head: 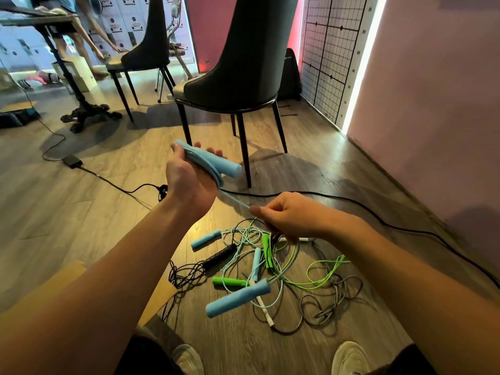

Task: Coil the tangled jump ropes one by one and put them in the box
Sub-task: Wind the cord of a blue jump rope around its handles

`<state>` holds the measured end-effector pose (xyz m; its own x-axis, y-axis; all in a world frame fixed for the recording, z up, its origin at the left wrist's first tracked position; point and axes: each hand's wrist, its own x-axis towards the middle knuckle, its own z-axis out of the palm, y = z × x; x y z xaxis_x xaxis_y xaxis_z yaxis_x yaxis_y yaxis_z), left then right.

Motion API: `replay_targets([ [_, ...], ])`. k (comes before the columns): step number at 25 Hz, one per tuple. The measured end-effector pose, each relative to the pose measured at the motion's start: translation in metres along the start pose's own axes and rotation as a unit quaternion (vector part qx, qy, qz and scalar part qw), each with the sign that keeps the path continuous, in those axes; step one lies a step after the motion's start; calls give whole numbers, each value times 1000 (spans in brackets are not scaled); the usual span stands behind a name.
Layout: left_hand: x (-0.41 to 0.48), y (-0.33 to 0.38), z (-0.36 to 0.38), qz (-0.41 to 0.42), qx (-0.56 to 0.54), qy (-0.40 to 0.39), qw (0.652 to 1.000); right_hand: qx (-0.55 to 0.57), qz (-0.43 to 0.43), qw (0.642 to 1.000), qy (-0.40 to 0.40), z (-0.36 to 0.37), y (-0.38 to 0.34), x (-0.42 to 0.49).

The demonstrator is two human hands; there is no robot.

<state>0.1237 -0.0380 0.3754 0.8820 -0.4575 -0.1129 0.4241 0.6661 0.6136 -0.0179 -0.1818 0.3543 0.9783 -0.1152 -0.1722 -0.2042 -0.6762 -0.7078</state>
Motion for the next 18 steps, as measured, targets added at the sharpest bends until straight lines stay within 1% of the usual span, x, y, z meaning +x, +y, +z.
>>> replay_targets([
  [1, 1, 1, 1, 10, 15, 26, 999, -8, -20, 1000, -20, -1, -2, 0],
  [3, 2, 3, 1, 27, 56, 59, 996, -32, -66, 997, -32, -4, -5, 0],
  [5, 3, 3, -2, 51, 105, 60, 991, -37, -101, 994, -34, -5, -6, -1],
  [6, 4, 3, -5, 74, 158, 52, 983, -11, -109, 993, -37, -6, -7, -1],
  [7, 5, 5, -10, 108, 240, 37, 964, 32, -115, 992, -38, -8, -8, -3],
  [8, 5, 7, -13, 133, 330, 11, 934, 75, -120, 990, -28, -12, -9, -5],
  [9, 6, 8, -17, 148, 410, -21, 900, 103, -128, 986, 0, -17, -10, -8],
  [10, 4, 8, -19, 126, 454, -47, 881, 111, -141, 983, 45, -23, -10, -11],
  [12, -3, 6, -19, 11, 500, -92, 861, 73, -162, 974, 144, -31, -5, -14],
  [13, -7, 3, -18, -46, 536, -126, 833, 52, -162, 969, 179, -33, -1, -15],
  [15, -12, -4, -18, -127, 616, -215, 747, 30, -154, 961, 226, -32, 5, -14],
  [16, -13, -7, -17, -159, 624, -252, 722, 26, -150, 958, 244, -32, 8, -13],
  [17, -14, -9, -16, -191, 611, -271, 719, 23, -145, 954, 260, -32, 9, -12],
  [18, -16, -9, -13, -217, 591, -281, 724, 20, -140, 951, 274, -33, 10, -11],
])
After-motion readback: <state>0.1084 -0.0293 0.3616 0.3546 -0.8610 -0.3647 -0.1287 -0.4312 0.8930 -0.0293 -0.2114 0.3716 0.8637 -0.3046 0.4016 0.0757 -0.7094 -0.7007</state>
